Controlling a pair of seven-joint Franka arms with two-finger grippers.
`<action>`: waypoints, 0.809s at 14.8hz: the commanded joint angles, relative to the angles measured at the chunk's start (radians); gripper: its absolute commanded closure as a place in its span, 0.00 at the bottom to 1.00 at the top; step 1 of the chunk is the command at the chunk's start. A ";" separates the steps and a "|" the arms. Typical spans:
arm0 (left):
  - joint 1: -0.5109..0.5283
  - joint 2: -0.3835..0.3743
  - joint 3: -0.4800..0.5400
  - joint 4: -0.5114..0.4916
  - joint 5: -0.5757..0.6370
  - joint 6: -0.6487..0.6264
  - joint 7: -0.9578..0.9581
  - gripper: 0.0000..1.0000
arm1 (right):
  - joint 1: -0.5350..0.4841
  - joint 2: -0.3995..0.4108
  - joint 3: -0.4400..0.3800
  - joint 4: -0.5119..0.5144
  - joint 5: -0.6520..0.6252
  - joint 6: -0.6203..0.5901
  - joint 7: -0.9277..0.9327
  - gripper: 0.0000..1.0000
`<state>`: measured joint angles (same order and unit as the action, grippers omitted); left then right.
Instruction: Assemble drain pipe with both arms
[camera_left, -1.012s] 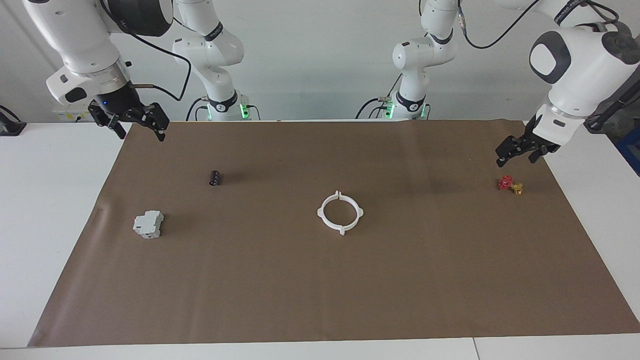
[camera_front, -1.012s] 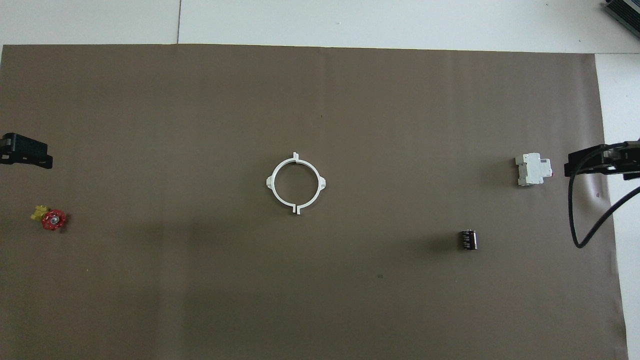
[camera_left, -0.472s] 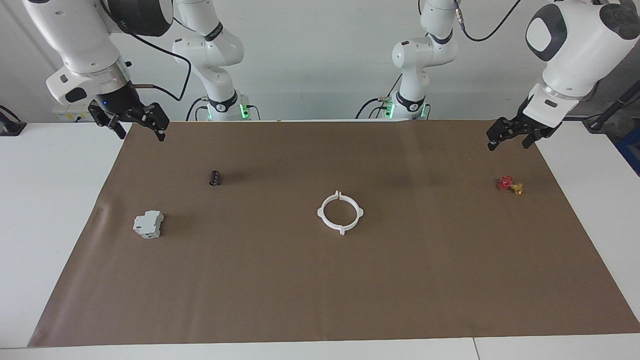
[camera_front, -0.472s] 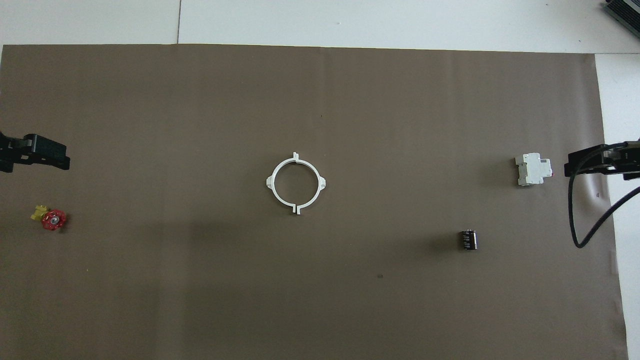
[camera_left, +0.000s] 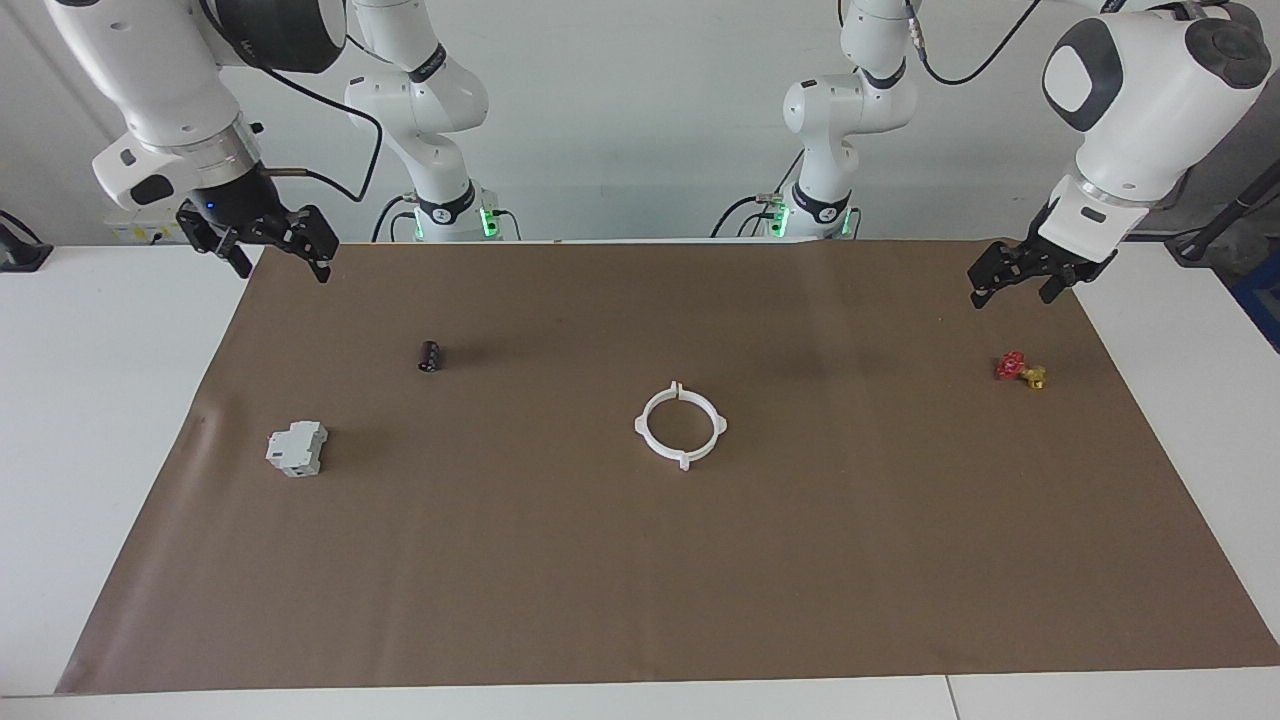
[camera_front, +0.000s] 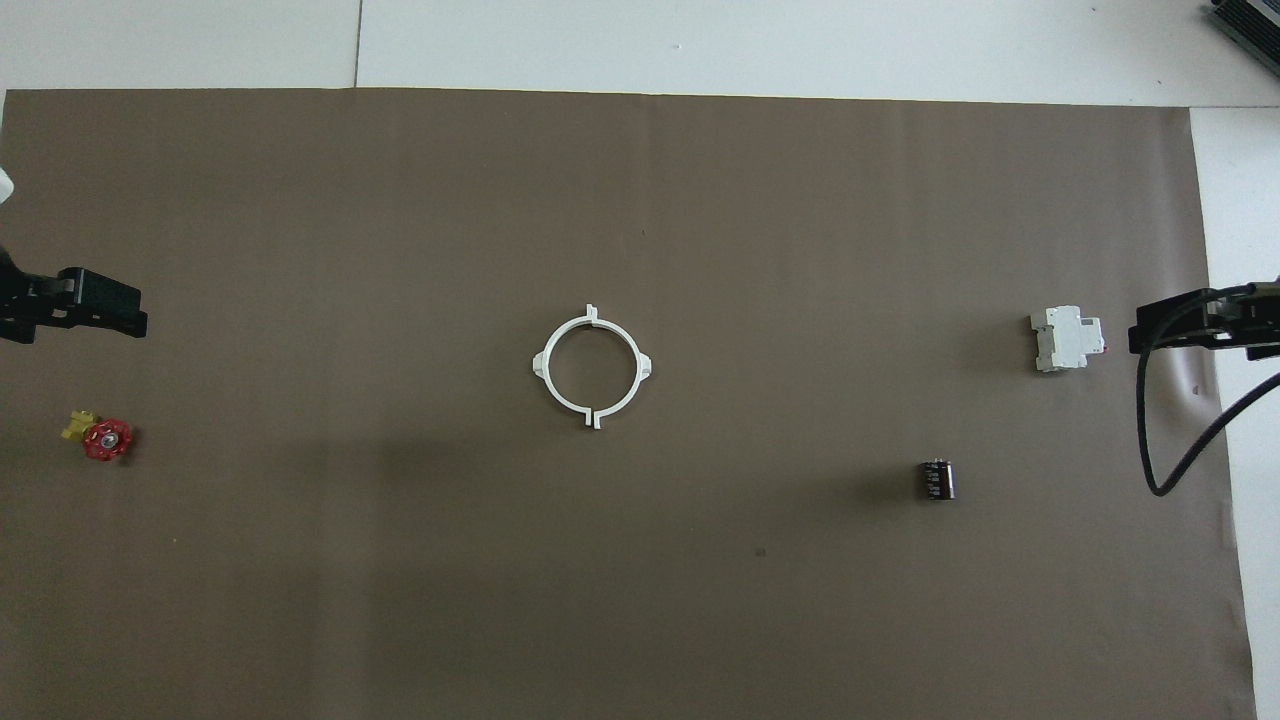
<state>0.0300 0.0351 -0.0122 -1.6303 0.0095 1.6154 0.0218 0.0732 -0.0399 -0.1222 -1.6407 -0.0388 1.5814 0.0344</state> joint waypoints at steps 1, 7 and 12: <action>-0.036 -0.027 0.032 -0.033 -0.019 0.018 0.013 0.00 | -0.010 -0.020 0.007 -0.019 -0.004 0.005 -0.022 0.00; -0.036 -0.026 0.032 -0.034 -0.019 0.012 0.101 0.00 | -0.010 -0.020 0.007 -0.019 -0.004 0.003 -0.022 0.00; -0.073 -0.070 0.032 -0.033 -0.019 -0.002 0.030 0.00 | -0.010 -0.020 0.007 -0.019 -0.004 0.003 -0.022 0.00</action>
<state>-0.0067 0.0254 -0.0013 -1.6306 0.0058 1.6149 0.0892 0.0732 -0.0399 -0.1222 -1.6407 -0.0388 1.5814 0.0344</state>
